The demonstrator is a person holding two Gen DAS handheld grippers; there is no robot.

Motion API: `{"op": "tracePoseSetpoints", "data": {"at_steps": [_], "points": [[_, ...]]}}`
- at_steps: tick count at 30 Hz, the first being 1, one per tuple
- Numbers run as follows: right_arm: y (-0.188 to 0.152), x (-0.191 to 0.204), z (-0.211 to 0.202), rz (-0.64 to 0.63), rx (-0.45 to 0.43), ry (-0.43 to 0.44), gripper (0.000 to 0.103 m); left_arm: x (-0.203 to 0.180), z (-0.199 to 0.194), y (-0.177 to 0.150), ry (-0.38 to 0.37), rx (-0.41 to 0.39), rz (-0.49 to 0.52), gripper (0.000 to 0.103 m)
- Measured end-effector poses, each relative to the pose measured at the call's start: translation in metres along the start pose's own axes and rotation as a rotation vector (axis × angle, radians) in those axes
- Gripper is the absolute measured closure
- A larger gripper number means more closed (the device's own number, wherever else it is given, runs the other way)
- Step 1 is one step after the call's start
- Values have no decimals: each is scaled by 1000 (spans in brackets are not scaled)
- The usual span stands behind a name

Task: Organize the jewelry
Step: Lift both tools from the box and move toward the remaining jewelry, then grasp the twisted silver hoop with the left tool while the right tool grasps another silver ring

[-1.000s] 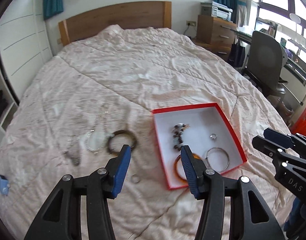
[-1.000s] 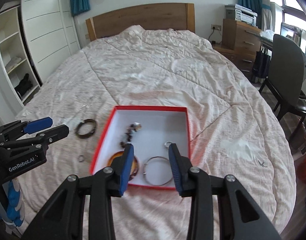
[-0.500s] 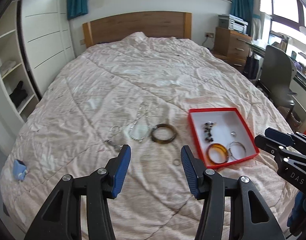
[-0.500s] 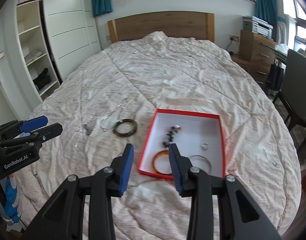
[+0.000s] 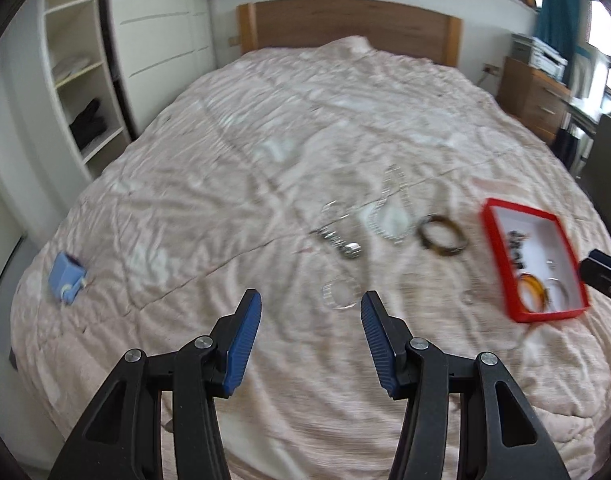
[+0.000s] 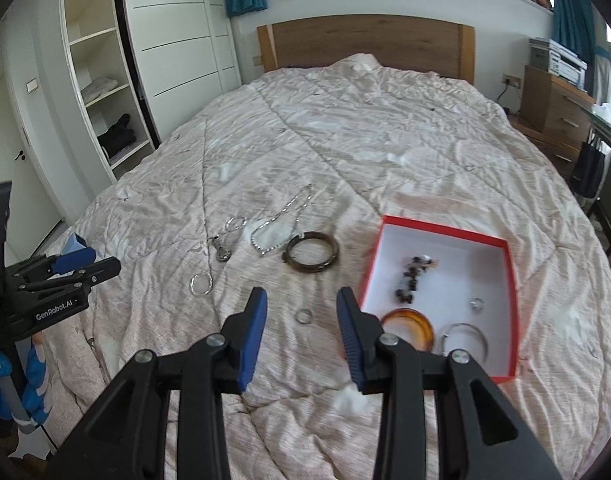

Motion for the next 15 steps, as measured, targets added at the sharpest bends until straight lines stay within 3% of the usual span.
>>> {"op": "tracePoseSetpoints", "data": {"at_steps": [6,15], "points": [[-9,7,46,3,56,45,68,20,33,-2,-6,41,-49,52],[-26,5,109,25,146,66,68,-1,86,-13,-65,128,-9,52]]}}
Point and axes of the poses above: each gripper's, at about its wrist camera, not at the fingertips, and z roughly the way its jaws point, x to its left, y to its top, the point moved 3 cm from there along z, roughly the way its jaws point, and after that the axes turned 15 degrees about -z, right-handed, at the moved point
